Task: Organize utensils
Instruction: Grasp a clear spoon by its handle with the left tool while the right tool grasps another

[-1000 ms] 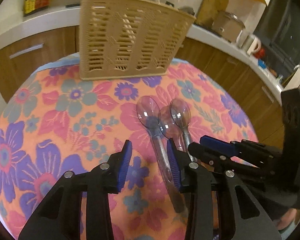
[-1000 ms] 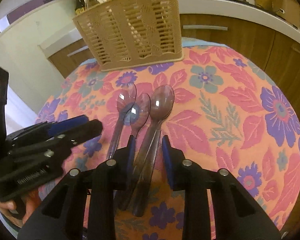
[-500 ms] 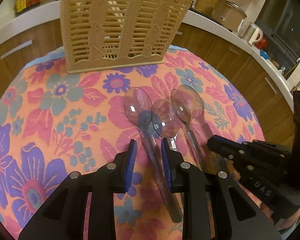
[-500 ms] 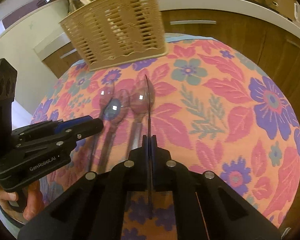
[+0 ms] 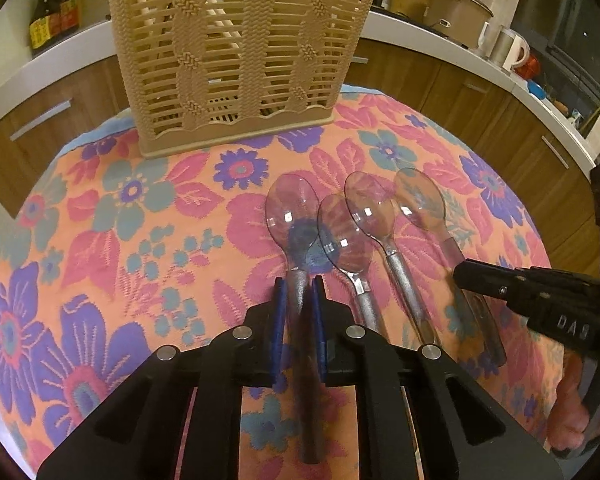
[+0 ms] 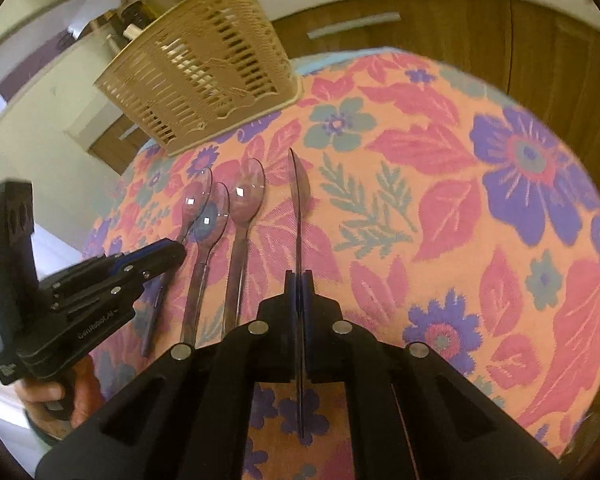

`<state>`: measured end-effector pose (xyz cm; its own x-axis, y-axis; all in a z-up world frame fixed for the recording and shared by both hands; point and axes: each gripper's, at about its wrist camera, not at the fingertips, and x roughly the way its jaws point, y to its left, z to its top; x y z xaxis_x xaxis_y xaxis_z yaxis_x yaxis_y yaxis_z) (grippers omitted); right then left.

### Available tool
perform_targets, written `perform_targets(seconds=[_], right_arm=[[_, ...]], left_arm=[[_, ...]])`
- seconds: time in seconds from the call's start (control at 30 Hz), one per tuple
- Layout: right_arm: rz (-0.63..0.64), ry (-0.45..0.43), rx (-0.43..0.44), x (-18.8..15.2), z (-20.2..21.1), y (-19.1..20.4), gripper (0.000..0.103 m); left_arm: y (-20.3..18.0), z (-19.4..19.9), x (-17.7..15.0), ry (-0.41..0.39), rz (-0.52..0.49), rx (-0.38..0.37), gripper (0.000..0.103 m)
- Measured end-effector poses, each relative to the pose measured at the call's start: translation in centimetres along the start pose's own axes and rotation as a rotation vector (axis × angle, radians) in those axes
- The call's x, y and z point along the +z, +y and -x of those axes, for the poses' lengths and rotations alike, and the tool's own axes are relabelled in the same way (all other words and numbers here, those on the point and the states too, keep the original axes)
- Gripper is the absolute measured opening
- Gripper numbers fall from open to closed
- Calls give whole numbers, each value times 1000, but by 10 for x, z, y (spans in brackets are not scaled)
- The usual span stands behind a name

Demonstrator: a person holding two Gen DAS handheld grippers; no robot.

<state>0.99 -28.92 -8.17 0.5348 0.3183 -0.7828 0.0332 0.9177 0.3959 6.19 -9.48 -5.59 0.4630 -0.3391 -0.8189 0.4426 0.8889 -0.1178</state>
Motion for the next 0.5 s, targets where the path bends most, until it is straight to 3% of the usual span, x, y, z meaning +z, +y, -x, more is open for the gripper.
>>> perform_targets(seconds=[0.13,0.33,0.5], right_arm=[[-34,14,32,1,3,-11,1],[-22,26,-6,5,8,-18,4],[52,46,-64,15,8,-13,28]], left_arm=[[5,5,-5,-11,2,40,11],[32,19,-12,-10,67,43,11],[48,26,-14,15,89,-1,12]])
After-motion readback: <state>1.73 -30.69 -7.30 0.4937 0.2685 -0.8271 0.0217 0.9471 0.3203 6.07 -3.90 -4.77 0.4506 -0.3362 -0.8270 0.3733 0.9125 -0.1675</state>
